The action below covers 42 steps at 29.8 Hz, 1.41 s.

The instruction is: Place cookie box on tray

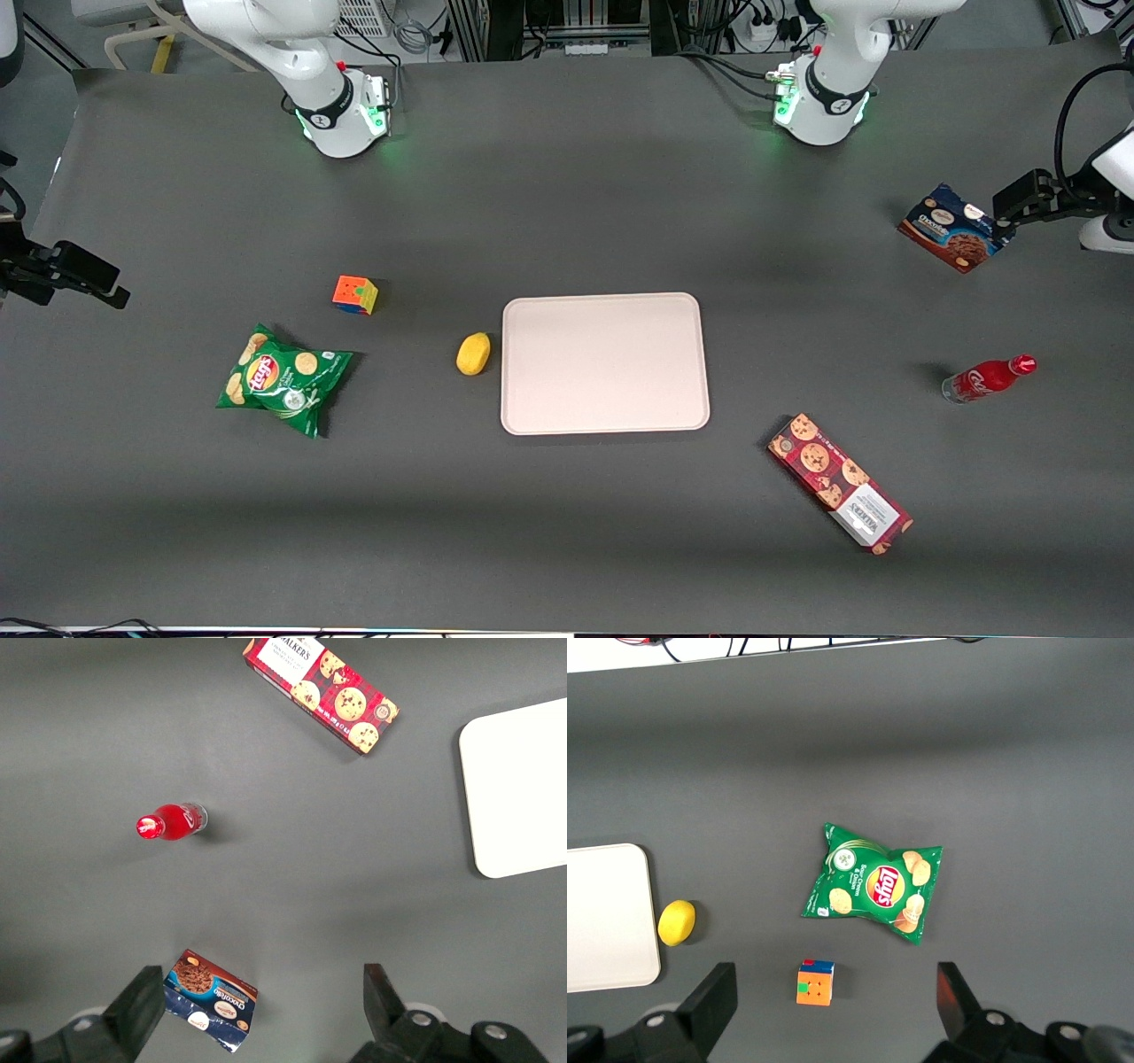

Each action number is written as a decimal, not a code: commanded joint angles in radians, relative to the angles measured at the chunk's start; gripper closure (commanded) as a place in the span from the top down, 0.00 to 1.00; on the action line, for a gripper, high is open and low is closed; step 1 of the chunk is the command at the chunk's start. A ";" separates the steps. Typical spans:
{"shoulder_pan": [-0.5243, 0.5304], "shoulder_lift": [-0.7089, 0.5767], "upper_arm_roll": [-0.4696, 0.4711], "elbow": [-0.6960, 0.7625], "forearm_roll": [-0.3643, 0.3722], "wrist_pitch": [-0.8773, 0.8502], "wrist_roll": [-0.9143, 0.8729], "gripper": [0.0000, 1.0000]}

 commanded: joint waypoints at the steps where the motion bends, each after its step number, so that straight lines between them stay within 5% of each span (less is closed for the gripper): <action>1: -0.009 0.001 0.004 0.015 0.002 -0.016 -0.009 1.00; 29: -0.008 -0.010 0.003 0.031 -0.004 -0.042 -0.020 1.00; 38: 0.005 -0.017 0.016 0.166 0.011 -0.227 -0.021 1.00; 42: -0.006 -0.033 0.094 0.239 0.069 -0.402 -0.024 1.00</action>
